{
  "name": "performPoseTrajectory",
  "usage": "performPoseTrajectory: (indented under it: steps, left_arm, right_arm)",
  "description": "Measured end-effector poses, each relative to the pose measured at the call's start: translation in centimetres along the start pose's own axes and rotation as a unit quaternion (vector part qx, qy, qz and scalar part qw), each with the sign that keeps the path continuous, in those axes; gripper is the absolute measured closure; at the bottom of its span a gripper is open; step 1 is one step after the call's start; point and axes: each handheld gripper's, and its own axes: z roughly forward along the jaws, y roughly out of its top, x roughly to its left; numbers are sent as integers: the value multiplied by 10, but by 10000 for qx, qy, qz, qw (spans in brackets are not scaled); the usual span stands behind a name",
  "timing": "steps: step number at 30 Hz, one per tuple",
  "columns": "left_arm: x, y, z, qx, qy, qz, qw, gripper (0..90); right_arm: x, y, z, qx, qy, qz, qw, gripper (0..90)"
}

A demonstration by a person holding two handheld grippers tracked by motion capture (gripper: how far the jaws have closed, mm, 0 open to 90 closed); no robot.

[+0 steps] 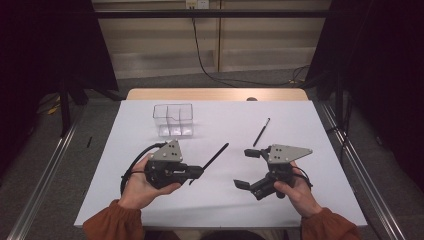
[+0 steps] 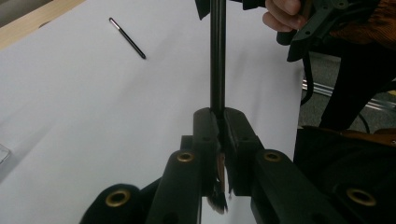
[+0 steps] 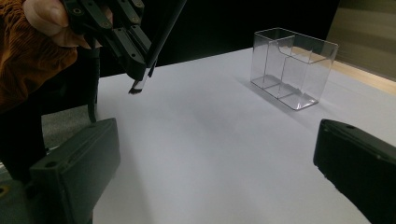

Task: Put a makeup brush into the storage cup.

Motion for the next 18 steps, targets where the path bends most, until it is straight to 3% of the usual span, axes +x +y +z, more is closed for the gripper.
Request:
performPoseTrajectory:
  steps: [8, 14, 16, 18]
  left_arm:
    - [-4, -1, 14, 495, -112, 193, 9985, 844]
    - [-6, 3, 17, 727, -169, 300, 9968, 844]
    - [-6, 5, 17, 767, -150, 323, 9964, 843]
    - [-5, 8, 17, 827, -102, 386, 9958, 844]
  right_arm:
    - [-3, 0, 5, 257, 238, 86, 9994, 10]
    - [-5, 4, 8, 446, 365, 63, 9983, 11]
    - [-8, 7, 9, 774, 439, 130, 9959, 9]
    - [-12, 8, 11, 1141, 650, 240, 9911, 10]
